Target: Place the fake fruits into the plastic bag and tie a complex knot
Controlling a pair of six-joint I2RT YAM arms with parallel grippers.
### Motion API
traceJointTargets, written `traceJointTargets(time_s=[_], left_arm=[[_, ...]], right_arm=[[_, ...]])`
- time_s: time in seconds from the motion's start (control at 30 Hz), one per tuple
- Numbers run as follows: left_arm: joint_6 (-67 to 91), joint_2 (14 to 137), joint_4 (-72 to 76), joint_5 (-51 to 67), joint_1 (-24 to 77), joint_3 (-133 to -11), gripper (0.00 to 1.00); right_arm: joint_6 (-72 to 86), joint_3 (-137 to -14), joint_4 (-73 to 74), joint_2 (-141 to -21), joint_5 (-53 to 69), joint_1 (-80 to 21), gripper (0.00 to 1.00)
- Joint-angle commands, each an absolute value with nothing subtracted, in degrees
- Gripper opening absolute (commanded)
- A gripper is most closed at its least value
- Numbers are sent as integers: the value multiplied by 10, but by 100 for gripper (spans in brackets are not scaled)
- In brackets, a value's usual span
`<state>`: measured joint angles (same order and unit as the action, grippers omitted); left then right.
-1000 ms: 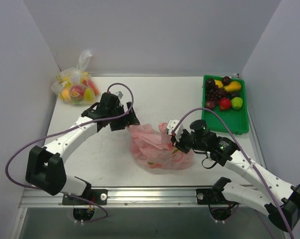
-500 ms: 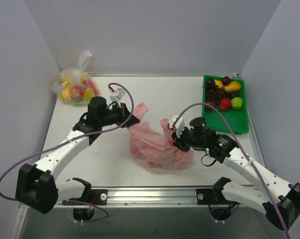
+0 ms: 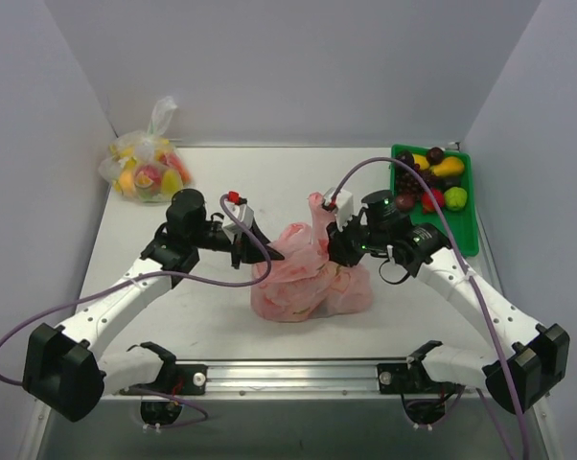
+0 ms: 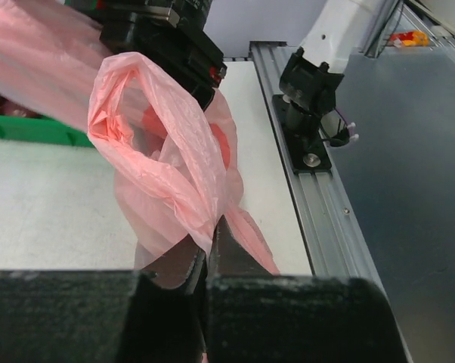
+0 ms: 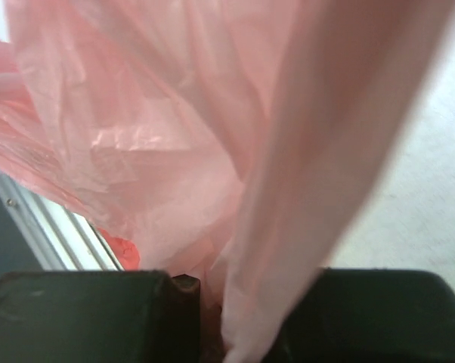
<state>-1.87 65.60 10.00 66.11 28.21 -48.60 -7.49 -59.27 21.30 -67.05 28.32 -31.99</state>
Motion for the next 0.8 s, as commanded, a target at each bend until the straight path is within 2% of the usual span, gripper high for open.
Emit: traceJointTargets(time_s=[0.0, 0.27, 0.5, 0.63, 0.77], left_arm=[[-111, 684, 127, 729, 294, -522, 0], [-156, 710, 127, 752, 312, -534, 0], [-220, 696, 71, 686, 308, -545, 0], [-226, 700, 35, 668, 294, -588, 0], [-225, 707, 7, 671, 283, -632, 0]], right_arm=[[-109, -609, 223, -679, 338, -342, 0], [-123, -590, 220, -694, 357, -346, 0], [-210, -605, 181, -709, 124, -334, 0], [-294, -685, 220, -716, 163, -322, 0], [-321, -703, 279, -722, 223, -317, 0]])
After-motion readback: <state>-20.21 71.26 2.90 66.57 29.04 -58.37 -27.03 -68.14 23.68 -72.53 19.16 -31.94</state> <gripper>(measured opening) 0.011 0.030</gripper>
